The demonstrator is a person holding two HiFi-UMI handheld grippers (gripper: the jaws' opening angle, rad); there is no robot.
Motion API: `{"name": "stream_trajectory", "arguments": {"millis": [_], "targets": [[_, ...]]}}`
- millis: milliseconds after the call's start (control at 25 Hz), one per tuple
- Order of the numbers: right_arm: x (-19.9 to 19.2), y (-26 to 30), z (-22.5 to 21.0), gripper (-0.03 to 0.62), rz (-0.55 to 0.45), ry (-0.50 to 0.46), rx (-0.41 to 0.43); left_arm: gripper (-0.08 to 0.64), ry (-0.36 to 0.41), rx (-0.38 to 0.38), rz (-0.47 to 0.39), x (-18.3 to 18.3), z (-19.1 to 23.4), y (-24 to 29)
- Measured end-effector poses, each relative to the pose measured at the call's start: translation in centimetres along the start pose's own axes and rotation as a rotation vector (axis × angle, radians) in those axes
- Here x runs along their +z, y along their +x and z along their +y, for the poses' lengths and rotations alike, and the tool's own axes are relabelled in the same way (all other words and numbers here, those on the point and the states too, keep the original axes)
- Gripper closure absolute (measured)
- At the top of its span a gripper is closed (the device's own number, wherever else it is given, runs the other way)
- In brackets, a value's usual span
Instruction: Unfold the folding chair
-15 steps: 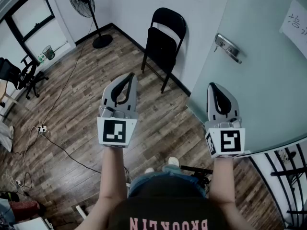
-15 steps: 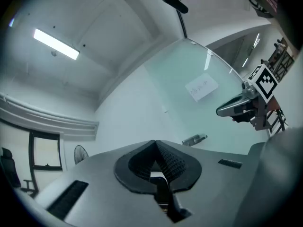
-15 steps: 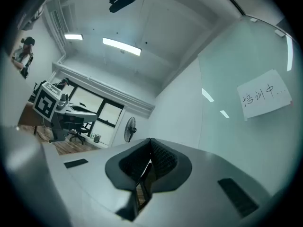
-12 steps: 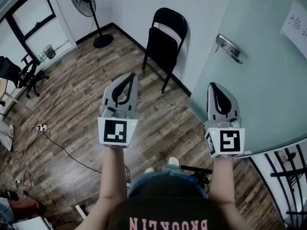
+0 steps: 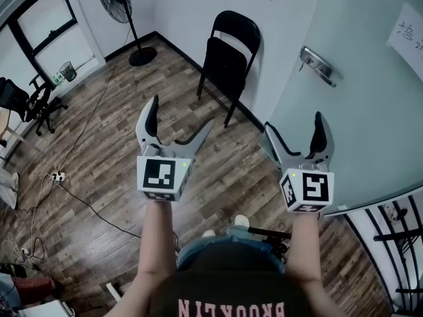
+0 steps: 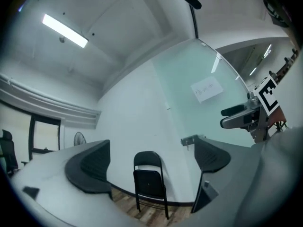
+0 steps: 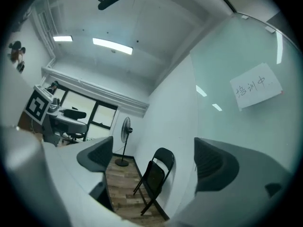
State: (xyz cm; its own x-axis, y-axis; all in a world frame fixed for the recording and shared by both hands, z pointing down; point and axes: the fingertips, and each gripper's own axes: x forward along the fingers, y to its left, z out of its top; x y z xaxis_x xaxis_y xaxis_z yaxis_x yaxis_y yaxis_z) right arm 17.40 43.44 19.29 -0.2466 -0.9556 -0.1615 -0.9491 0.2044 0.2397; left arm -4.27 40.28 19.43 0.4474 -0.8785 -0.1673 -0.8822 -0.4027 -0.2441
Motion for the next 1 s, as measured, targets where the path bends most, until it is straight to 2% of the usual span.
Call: {"name": "stream_trajectory", "arguments": {"millis": [80, 160, 280, 360, 520, 640, 1000], "targets": [[-0.4, -0.1, -0.1, 0.019, 0.015, 0.030, -0.046, -0.010, -0.042, 0.030, 0.013, -0.5, 1.0, -0.5], [-0.9, -0.3, 0.2, 0.017, 0.036, 0.043, -0.079, -0.012, -0.066, 0.050, 0.016, -0.9, 1.9, -1.0], [-1.5, -0.7, 1.0, 0.017, 0.060, 0.041, -0.097, -0.012, -0.050, 0.070, 0.022, -1.9, 3.1, -1.5], [-2.1, -0.9, 1.6, 0.017, 0.076, 0.042, -0.091, -0.013, -0.052, 0.071, 0.030, -2.5, 3.5, -1.6], [-3.4, -0.7, 1.7, 0.017, 0.111, 0.075, -0.094, -0.013, -0.107, 0.071, 0.032, -3.5, 4.1, -1.1], [-4.0, 0.5, 1.2, 0.017, 0.119, 0.065, -0.108, -0.012, -0.108, 0.062, 0.048, -4.3, 4.6, -0.2], [-6.7, 8.0, 1.2, 0.018, 0.122, 0.075, -0.002, -0.012, -0.108, 0.081, 0.114, -8.0, 7.1, 4.9]]}}
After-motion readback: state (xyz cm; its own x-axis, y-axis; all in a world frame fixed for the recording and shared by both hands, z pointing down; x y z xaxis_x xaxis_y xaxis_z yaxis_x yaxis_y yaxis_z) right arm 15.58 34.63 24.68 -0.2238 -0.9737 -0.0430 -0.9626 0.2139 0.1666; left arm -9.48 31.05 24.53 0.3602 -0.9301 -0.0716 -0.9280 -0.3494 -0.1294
